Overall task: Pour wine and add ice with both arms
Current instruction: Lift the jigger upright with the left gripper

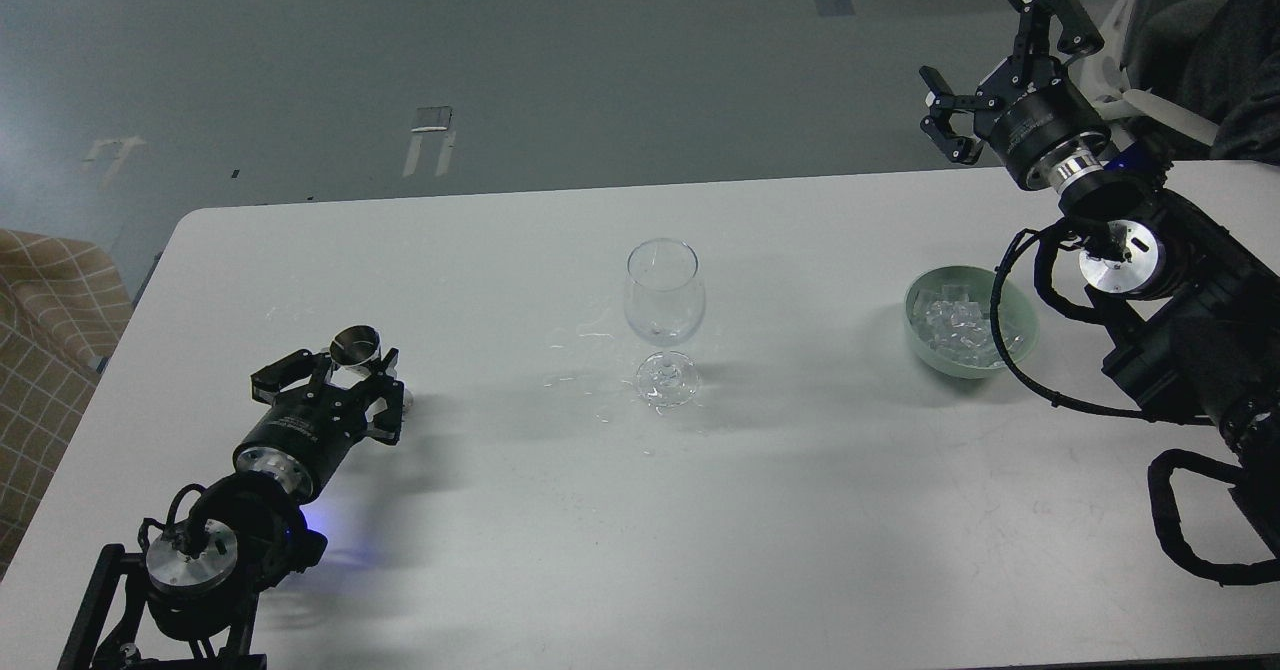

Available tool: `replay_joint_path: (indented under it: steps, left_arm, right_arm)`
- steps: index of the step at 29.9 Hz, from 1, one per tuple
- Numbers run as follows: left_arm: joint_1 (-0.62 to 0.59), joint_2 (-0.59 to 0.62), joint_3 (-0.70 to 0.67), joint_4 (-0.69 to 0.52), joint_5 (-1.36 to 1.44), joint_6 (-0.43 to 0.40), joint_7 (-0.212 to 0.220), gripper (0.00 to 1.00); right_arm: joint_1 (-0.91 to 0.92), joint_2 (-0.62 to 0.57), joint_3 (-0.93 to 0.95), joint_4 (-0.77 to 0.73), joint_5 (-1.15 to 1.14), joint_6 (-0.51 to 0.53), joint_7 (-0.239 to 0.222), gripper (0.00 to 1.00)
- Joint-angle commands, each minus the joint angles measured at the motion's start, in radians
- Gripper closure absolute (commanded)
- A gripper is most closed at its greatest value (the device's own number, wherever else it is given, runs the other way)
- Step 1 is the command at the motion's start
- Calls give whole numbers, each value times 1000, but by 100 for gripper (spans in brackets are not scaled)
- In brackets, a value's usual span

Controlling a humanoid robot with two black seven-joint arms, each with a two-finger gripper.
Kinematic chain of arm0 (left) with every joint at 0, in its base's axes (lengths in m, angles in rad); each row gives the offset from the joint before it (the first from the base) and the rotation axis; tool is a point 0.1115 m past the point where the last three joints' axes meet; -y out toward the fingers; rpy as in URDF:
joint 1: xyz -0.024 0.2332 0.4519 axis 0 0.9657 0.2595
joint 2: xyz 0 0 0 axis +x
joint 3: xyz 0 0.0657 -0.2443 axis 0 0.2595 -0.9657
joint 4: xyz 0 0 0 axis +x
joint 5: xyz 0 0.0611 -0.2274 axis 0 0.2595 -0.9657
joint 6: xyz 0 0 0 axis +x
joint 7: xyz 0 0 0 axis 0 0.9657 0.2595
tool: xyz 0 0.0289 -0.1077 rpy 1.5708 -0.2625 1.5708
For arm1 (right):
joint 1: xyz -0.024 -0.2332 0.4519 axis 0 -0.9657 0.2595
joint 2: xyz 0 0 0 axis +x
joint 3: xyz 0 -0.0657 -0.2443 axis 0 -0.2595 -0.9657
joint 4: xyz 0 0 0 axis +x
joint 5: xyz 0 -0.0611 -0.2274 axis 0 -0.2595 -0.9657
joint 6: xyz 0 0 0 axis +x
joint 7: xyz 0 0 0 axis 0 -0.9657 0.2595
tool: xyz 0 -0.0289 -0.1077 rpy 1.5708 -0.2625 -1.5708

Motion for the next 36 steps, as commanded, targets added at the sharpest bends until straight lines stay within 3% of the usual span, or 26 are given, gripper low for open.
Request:
replay_joint_path:
  steps: [1,6,7,8,10,26,36]
  left_arm:
    - [-4,-2,19,0,16,-7,-9,76]
    - [-6,-5,19,19,17,-13,-6,82]
    - [-6,-5,17,20,17,-13,-6,89]
    - [-6,-5,17,20,17,-13,-6,90]
    - [-6,-7,12,20,16,-14,-5,99]
    - [-60,-22,2,-36,-4,1,3,100]
    - [-75,-30,-1,-90,-47,21,-14,100]
  right_arm:
    - [0,0,0,2,0,0,0,0]
    - [0,0,0,0,0,0,0,0]
    - [0,0,0,2,0,0,0,0]
    - [0,0,0,2,0,0,0,0]
    - [0,0,0,0,0,0,0,0]
    - [-1,0,0,0,0,0,0,0]
    - [-7,0,0,2,0,0,0,0]
